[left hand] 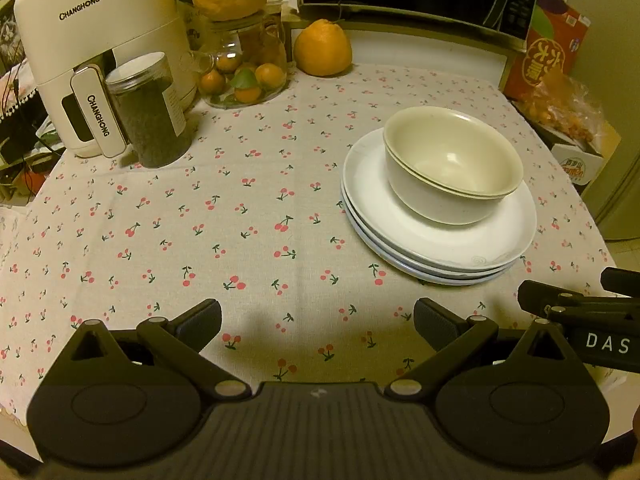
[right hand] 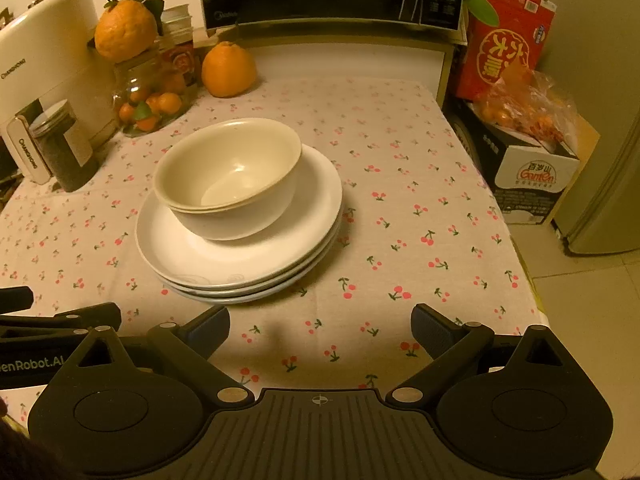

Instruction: Organize plates and bowls

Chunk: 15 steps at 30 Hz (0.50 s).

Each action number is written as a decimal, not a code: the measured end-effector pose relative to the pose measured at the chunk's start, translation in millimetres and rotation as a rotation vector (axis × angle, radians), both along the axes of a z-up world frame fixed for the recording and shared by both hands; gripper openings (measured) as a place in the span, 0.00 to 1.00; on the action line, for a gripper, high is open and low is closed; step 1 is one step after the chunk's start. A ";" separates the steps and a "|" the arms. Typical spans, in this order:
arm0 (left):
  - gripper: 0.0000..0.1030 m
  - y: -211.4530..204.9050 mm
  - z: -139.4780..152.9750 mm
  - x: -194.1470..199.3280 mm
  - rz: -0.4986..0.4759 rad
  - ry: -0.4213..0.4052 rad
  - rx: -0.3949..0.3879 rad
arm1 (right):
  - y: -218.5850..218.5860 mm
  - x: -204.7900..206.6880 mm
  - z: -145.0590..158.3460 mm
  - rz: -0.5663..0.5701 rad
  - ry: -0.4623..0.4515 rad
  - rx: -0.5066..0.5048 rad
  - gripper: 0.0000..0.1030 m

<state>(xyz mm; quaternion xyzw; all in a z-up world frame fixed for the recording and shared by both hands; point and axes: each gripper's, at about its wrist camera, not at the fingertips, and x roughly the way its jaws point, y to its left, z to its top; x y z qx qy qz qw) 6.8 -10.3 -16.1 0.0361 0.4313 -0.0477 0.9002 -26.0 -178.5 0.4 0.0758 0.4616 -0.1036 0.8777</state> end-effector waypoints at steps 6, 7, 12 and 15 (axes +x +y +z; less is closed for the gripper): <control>0.99 0.1 -0.6 0.5 -0.001 0.007 -0.004 | 1.2 -0.1 -0.6 0.008 0.002 -0.002 0.96; 0.99 0.1 -0.8 0.5 -0.001 0.007 -0.004 | 1.6 -0.2 -0.8 0.007 0.002 -0.002 0.96; 0.99 -0.1 -1.7 0.5 -0.003 0.012 -0.010 | 1.5 -0.2 -0.9 0.007 0.002 -0.002 0.96; 0.99 0.0 -2.5 0.9 -0.007 0.013 -0.011 | 1.5 -0.2 -1.0 0.007 0.003 -0.003 0.96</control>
